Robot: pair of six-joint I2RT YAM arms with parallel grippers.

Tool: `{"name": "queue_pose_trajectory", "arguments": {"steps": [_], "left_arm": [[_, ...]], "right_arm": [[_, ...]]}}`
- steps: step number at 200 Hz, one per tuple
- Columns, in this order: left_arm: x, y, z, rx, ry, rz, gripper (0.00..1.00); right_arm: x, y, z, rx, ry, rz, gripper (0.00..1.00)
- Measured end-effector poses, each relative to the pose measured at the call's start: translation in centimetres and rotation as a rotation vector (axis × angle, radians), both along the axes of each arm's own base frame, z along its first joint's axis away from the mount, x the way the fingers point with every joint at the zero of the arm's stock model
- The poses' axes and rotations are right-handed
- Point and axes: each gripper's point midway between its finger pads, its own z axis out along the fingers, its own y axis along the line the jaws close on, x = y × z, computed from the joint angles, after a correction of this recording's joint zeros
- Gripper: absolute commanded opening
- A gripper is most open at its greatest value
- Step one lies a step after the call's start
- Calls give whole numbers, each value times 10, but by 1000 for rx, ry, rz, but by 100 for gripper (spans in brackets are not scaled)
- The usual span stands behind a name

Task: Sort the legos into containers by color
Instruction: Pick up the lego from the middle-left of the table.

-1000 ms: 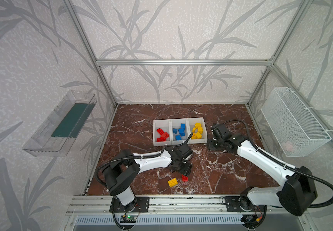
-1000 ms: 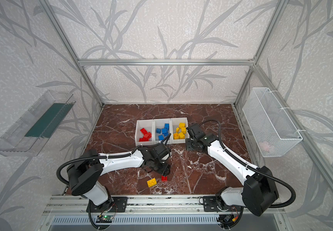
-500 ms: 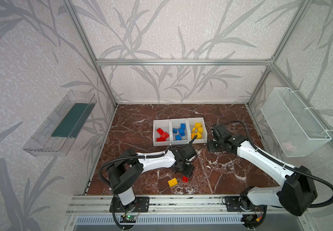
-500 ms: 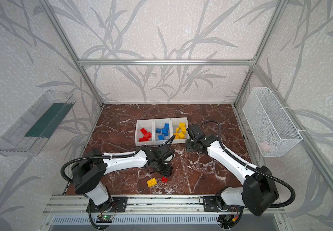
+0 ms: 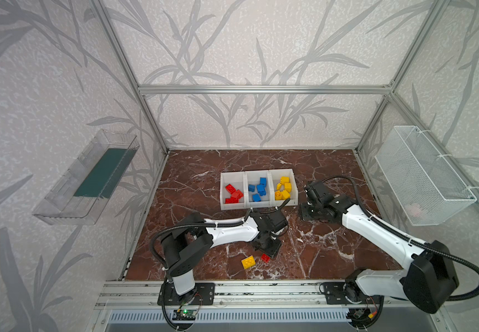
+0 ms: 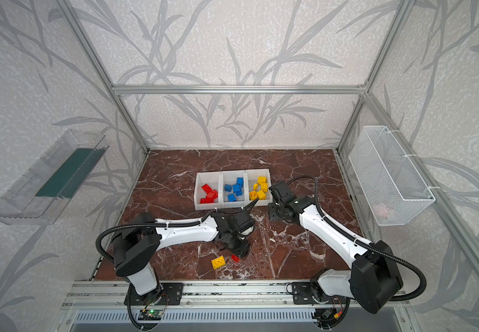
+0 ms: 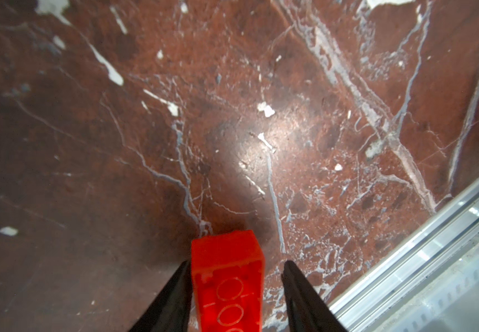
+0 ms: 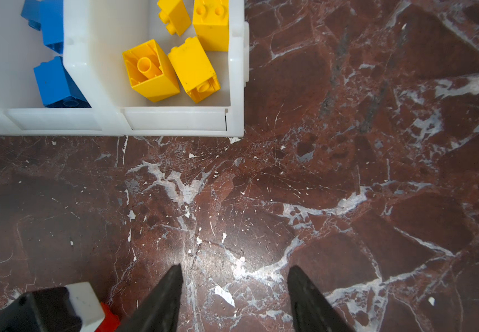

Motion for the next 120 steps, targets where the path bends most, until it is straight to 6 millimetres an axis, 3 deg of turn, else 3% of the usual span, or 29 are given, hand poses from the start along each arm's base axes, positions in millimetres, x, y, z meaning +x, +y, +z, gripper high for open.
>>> {"name": "queue_pose_trajectory", "arguments": {"steps": [42,91,120], "left_arm": [[0,0,-1,4,2,-2,30],[5,1,1,8,-24,-4,27],[21,6,10,8,-70,8,27]], "right_arm": [[0,-1,5,5,-18,-4,60],[0,-4,18,18,-59,-18,60],[-1,-8,20,11,-64,-26,60]]}}
